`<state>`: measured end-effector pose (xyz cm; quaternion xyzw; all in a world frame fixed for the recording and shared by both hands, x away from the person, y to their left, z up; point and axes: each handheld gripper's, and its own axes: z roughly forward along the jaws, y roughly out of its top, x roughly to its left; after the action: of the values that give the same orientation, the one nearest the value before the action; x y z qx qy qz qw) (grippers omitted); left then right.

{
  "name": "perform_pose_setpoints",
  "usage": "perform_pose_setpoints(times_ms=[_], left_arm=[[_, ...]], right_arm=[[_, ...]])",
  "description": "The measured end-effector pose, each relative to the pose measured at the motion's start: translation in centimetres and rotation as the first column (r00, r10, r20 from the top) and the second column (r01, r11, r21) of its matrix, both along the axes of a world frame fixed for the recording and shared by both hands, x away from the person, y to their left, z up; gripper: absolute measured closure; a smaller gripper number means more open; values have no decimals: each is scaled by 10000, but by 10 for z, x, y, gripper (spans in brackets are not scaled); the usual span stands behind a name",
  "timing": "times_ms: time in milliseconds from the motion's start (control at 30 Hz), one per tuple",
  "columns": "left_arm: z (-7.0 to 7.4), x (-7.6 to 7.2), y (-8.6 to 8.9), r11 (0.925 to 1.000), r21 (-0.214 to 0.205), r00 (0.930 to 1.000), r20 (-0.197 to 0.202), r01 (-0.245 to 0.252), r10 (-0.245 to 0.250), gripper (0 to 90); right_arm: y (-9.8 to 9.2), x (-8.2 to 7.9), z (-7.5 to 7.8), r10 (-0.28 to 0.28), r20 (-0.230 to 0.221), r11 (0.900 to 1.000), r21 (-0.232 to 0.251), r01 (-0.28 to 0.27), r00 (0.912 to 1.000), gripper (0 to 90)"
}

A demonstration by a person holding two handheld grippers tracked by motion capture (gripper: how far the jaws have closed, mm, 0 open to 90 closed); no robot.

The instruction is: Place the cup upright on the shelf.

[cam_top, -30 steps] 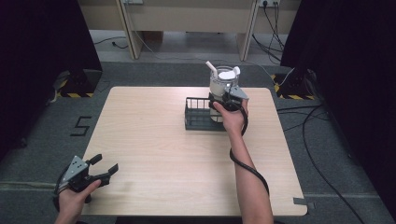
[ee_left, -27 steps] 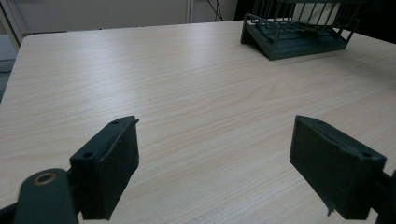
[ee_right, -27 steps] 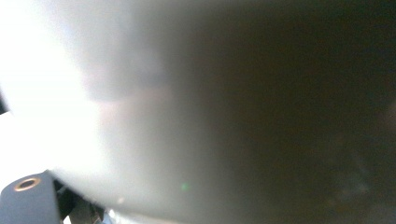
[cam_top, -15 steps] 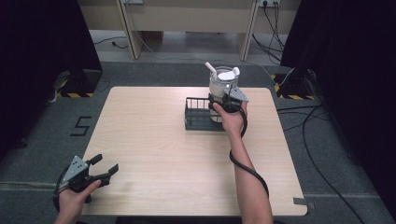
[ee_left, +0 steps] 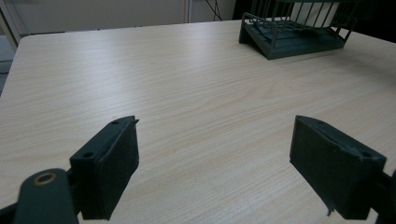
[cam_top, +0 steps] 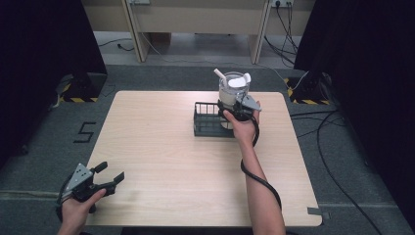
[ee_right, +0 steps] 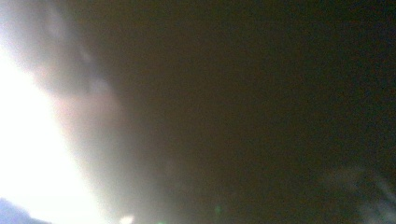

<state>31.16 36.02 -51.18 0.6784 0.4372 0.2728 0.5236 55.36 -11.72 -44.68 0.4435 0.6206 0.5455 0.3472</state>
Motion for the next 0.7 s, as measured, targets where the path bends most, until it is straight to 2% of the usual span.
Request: perform_pose_setpoints(times_ms=[300,700], left_arm=[[0,0,0,10000,1,10000,-2,4,-4,148],[0,0,0,10000,-21,10000,4,2,-2,149]], right_arm=[[3,-3,0,-207,204,9997,-103,209,9996,88],[5,-7,3,-466,173,9987,-192,470,9988,93]])
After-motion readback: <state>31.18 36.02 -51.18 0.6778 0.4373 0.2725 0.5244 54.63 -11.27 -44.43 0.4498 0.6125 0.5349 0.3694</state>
